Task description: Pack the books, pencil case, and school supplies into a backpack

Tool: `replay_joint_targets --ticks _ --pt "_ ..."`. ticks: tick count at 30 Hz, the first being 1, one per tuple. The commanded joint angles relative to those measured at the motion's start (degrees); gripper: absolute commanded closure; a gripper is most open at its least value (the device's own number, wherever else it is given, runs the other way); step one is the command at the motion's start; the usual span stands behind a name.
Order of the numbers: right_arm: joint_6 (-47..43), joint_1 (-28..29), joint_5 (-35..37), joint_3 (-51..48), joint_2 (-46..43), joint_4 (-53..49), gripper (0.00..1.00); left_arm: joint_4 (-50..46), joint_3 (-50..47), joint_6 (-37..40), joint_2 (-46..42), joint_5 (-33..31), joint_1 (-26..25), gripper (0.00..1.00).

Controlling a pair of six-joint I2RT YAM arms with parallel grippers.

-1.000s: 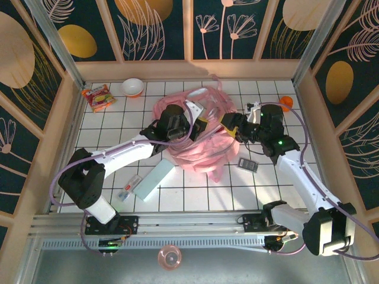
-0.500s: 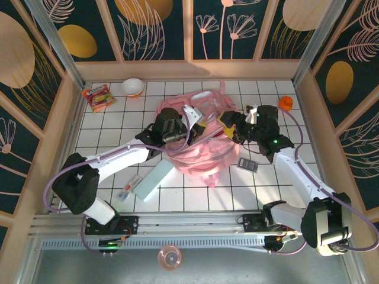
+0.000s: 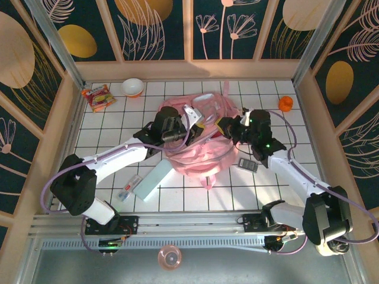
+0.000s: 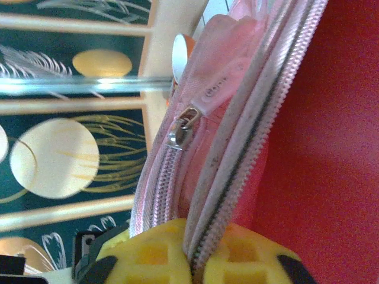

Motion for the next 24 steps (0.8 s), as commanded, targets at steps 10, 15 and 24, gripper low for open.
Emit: replay_joint_targets --ticks 10,15,24 --pt "2.66 7.64 17.27 -3.41 -5.75 10.13 1.00 -11.17 -9.22 -38.55 -18.58 -0.69 0.14 0.43" --pt "1.93 8.17 16.55 -1.53 -4.10 10.80 1.00 -7.69 -18.25 -47.82 -22.17 4.33 -0.48 0.41" --pt "0.83 9.09 15.33 0.64 -1.50 11.30 1.00 0.15 -20.41 -51.51 -19.62 8.36 -3.94 0.37"
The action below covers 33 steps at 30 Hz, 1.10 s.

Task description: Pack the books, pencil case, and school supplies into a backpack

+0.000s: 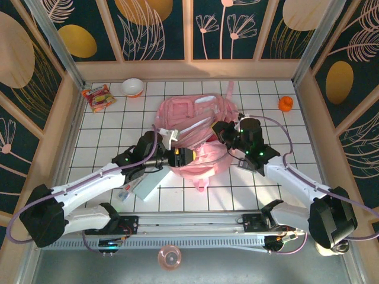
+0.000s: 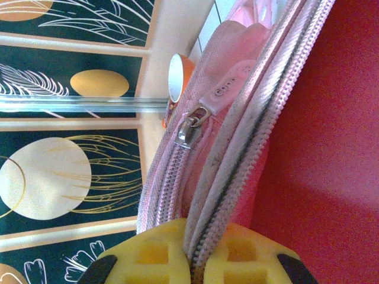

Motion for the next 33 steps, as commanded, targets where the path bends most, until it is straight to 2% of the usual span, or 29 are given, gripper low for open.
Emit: replay_joint_targets --ticks 1,13,22,29,33 --pt "-1.20 0.52 1.63 3.14 -0.11 8.15 1.00 6.23 -0.21 -3.74 1.50 2.36 -0.68 0.37" --pt "-1.35 2.80 0.40 3.65 0.16 8.13 1.00 12.86 1.64 -3.19 7.49 -0.69 -0.96 0.39" --pt "-1.81 3.01 0.54 3.46 0.04 7.45 1.00 17.28 2.81 -3.30 8.83 0.04 -1.64 0.61" --pt "-1.90 3.07 0.28 3.29 -0.01 7.26 1.00 16.22 2.25 -3.23 9.19 -1.51 -1.75 0.63" --pt "-2.14 3.07 0.31 3.40 -0.13 6.77 1.00 14.49 2.08 -3.04 9.98 -3.62 -1.75 0.59"
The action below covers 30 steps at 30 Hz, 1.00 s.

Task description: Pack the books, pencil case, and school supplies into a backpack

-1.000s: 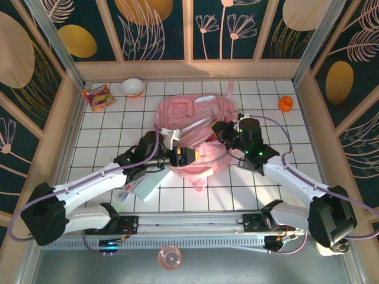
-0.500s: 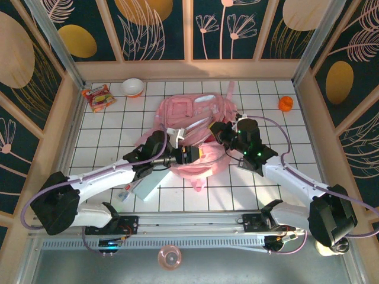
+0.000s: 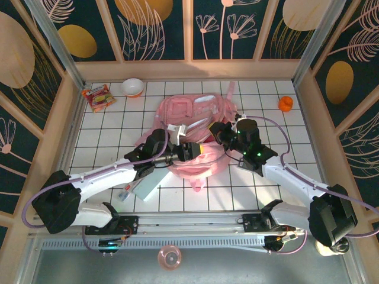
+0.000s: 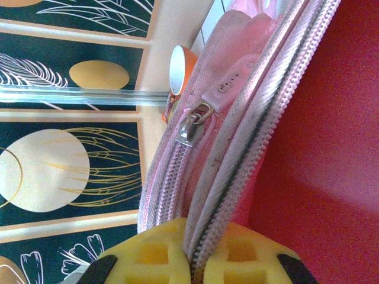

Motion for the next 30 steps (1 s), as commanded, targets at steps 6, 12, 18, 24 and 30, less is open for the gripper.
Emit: replay_joint_targets --ticks 6,12,18,24,30 --pt "-2.58 1.19 0.17 4.21 -1.30 4.41 1.00 -6.10 3.72 4.05 2.90 -3.20 -1.09 0.61" --pt "-3.82 2.18 2.39 5.59 -1.96 2.15 1.00 -10.52 6.40 5.22 5.07 -5.62 -2.31 0.69" --pt "-6.80 2.28 4.14 7.65 -2.96 -2.99 1.00 -13.97 7.49 5.15 5.10 -8.61 -2.33 0.92" --pt "-8.54 0.59 1.55 9.34 -2.45 -5.60 1.00 -16.28 4.90 5.03 2.08 -11.97 -2.24 1.00" --pt "-9.84 -3.18 -2.01 10.09 -2.77 -7.65 1.00 -18.78 2.38 6.33 -2.16 -15.54 -1.60 1.00"
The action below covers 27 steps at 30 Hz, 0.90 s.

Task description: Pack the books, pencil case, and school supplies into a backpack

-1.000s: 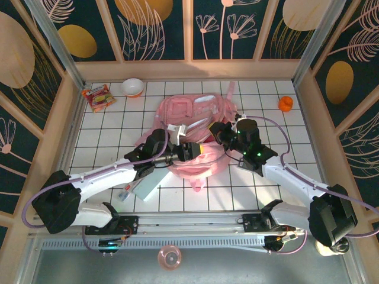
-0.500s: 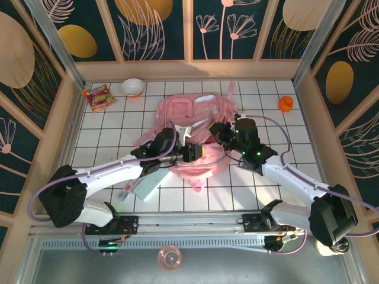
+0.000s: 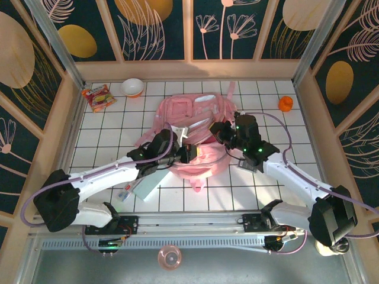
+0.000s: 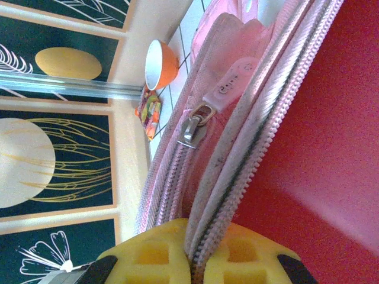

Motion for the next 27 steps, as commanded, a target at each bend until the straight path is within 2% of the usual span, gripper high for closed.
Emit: replay_joint_targets --ticks 1,8,10,12,15,20,23,25,27 --pt "-3.15 -3.02 -2.56 4.61 -2.87 3.72 1.00 -4.86 -2.30 1.34 -2.60 -5.27 1.17 1.00" --pt "-4.34 -6.52 -8.40 5.66 -2.93 2.36 1.00 -6.65 -5.90 3.18 -5.90 -7.23 3.18 1.00" --pt "-4.08 -6.40 -9.54 5.77 -2.53 2.72 1.00 -4.98 -6.28 3.75 -6.00 -5.86 3.29 1.00" --pt "-3.26 -6.13 -10.29 5.37 -2.05 3.84 1.00 -0.84 -6.87 3.88 -5.32 -1.49 3.28 1.00" --pt "-2.53 -5.50 -10.34 5.07 -1.34 5.44 1.00 2.84 -6.75 2.33 -2.99 3.00 3.31 0.91" --pt "-2.57 -4.84 -10.68 6.21 -0.03 6.09 1.00 2.42 -5.40 3.24 0.05 3.29 3.30 0.78" --pt "-2.53 -4.68 -10.78 6.48 0.29 6.22 1.00 2.70 -5.09 3.68 0.92 3.03 3.29 0.73" --pt "-2.52 -4.75 -10.78 6.49 0.27 6.22 1.00 2.78 -4.93 3.74 1.48 2.77 3.30 0.73" --pt "-2.57 -4.74 -10.78 6.48 0.28 6.18 1.00 2.31 -4.78 3.60 1.89 2.10 3.33 0.79"
